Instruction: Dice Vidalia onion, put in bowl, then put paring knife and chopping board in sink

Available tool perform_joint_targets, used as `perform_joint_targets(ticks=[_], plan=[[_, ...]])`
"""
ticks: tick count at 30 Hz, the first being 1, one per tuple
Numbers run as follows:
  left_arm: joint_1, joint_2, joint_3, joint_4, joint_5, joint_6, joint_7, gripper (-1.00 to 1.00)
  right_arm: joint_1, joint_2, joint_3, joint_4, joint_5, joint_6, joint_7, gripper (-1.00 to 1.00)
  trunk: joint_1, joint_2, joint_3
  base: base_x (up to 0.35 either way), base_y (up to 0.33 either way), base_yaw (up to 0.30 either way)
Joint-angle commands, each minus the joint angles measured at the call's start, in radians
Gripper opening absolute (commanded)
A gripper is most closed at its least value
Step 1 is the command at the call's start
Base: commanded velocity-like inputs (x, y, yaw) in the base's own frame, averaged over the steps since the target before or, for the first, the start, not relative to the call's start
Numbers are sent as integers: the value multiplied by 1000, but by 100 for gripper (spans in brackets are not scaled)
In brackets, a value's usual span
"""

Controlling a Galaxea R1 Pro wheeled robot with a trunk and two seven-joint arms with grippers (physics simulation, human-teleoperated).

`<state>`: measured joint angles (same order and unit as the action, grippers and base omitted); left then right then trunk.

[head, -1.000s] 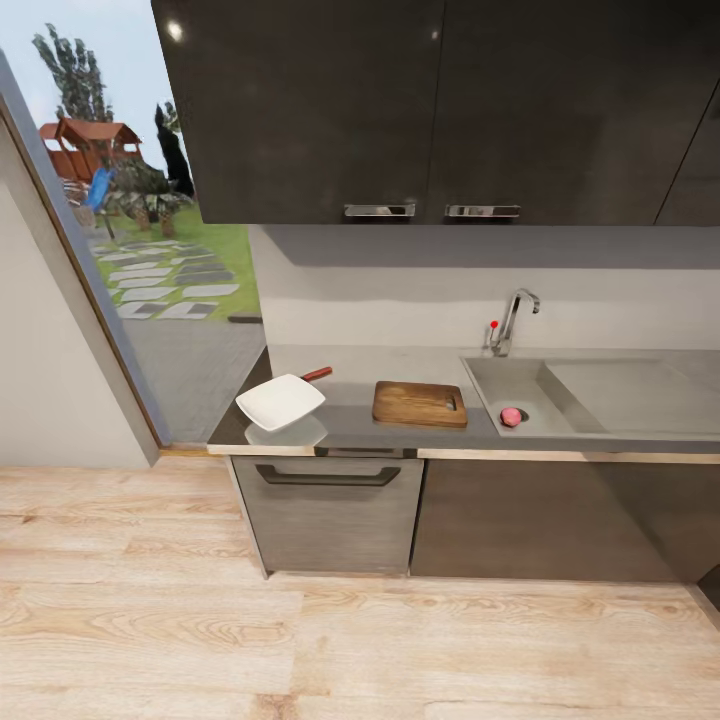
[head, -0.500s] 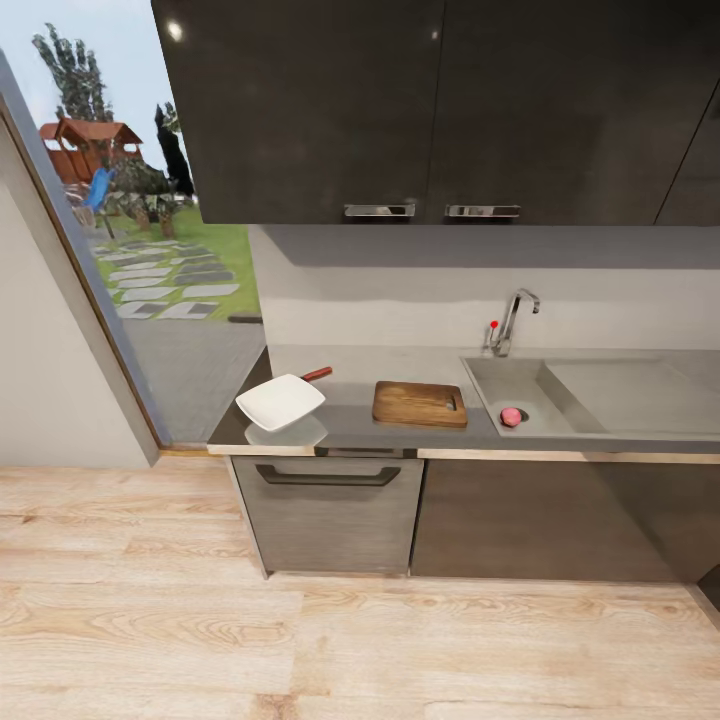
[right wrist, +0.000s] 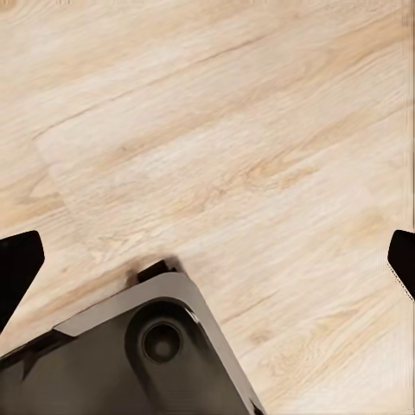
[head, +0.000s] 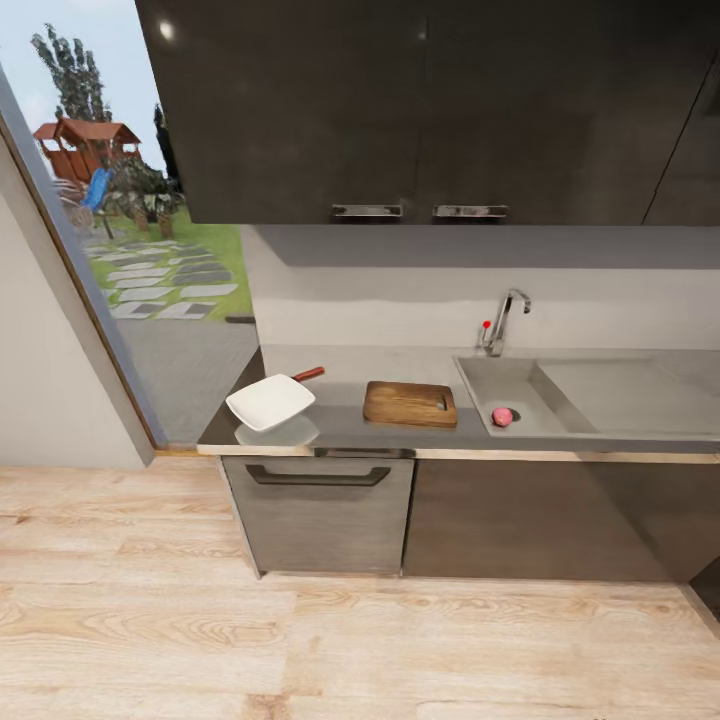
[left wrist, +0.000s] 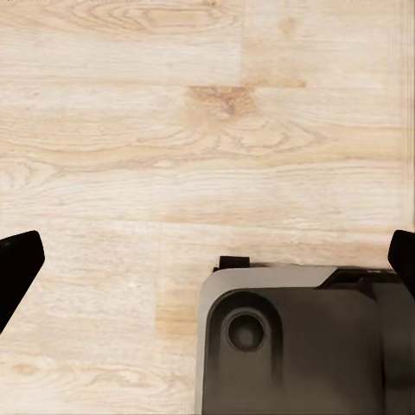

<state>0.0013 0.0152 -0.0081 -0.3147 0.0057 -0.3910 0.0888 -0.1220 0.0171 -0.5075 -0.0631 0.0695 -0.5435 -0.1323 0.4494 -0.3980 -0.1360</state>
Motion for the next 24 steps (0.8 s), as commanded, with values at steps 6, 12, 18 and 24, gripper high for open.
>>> perform_joint_targets(ticks=[6,12,18,24], plan=[[0,0,-1,-1,0,-2,3,100,-1,1,-1,0,7,-1,-5,100,1,-2,-1,0,-306,-185],[0,0,-1,-2,0,-2,3,100,-1,0,0,0,7,0,-5,100,1,-2,2,0,-306,-227],[0,0,-1,-2,0,-2,3,100,-1,-6,71,0,70,-4,-4,100,1,-2,2,21,-306,-43],[0,0,0,-3,0,-2,3,100,-1,-13,202,-6,216,-19,-3,100,1,-2,2,96,-306,-4]])
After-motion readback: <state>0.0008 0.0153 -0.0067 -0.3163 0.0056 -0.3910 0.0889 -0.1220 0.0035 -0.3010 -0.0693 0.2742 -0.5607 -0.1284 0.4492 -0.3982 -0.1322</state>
